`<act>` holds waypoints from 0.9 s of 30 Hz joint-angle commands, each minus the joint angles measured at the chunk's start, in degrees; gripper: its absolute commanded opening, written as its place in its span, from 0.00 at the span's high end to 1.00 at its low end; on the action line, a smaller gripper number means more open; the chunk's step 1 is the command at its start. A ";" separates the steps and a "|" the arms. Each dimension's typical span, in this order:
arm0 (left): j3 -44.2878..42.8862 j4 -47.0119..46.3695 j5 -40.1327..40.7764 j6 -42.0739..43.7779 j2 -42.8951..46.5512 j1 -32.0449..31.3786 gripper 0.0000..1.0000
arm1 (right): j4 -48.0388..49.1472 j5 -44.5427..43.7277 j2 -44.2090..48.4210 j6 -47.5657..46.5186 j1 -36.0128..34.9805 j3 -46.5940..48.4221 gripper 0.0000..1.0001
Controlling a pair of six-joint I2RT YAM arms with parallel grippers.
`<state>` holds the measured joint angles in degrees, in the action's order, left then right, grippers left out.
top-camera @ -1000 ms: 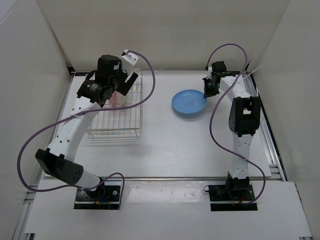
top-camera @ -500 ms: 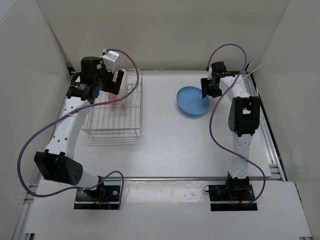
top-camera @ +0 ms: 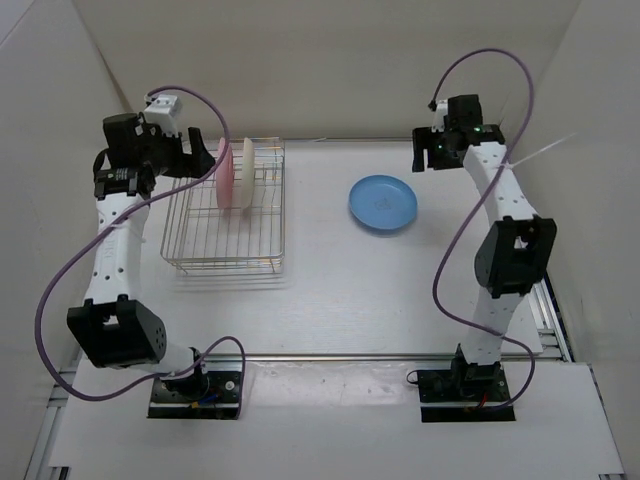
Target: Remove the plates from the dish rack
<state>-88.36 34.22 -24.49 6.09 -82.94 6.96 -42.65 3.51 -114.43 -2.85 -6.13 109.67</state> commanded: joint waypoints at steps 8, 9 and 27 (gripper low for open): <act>0.82 -8.19 -31.92 -7.31 -14.00 10.27 0.06 | -10.26 5.28 19.67 -12.87 0.51 -8.49 0.22; 0.21 -8.90 -32.46 -7.32 -14.96 10.27 0.06 | -10.26 4.76 20.64 -12.88 0.51 -9.29 0.22; -6.66 -11.89 -40.11 -12.06 -29.38 9.74 0.23 | -13.16 4.23 23.64 -10.68 -0.02 -8.50 0.21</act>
<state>-93.86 23.59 -60.95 -6.07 -111.48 17.02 -55.66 7.29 -91.88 -13.93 -5.80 100.18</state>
